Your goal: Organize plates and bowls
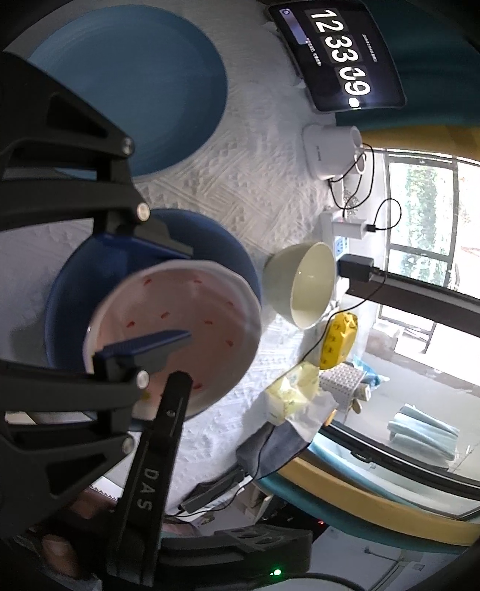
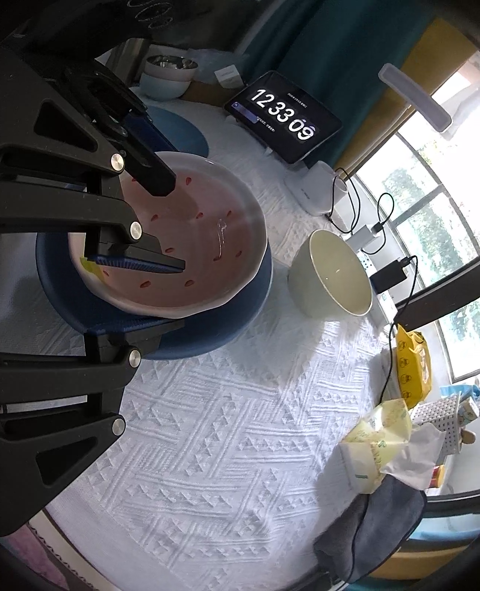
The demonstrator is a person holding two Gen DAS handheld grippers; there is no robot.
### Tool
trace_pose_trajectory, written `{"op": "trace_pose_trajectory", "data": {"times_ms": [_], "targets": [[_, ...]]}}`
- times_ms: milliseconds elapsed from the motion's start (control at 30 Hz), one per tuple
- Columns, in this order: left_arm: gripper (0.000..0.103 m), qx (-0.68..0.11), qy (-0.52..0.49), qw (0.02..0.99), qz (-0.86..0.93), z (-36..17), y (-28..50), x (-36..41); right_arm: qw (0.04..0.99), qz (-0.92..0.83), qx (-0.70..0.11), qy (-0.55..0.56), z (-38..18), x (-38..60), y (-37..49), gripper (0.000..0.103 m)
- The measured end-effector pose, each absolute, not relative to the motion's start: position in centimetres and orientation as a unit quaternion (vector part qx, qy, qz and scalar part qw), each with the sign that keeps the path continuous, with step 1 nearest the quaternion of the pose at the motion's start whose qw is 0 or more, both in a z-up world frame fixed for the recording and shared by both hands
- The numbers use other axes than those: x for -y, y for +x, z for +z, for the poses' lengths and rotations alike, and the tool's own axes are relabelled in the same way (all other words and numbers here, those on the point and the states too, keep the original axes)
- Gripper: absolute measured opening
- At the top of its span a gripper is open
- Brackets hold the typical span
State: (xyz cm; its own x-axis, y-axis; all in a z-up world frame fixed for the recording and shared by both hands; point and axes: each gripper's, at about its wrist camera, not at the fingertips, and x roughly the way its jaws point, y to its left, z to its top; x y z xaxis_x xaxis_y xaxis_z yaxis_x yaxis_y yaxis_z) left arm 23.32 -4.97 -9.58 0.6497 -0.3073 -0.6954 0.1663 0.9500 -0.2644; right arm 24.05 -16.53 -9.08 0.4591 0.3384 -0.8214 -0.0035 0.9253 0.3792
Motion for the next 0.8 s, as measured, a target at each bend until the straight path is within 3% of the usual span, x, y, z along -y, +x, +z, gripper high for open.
{"op": "trace_pose_trajectory", "data": {"times_ms": [800], "targets": [[0.041, -0.424, -0.084, 0.892, -0.135, -10.61, 23.39, 4.08, 0.834, 0.099, -0.524, 0.142, -9.73, 15.67, 23.86, 0.025]]}}
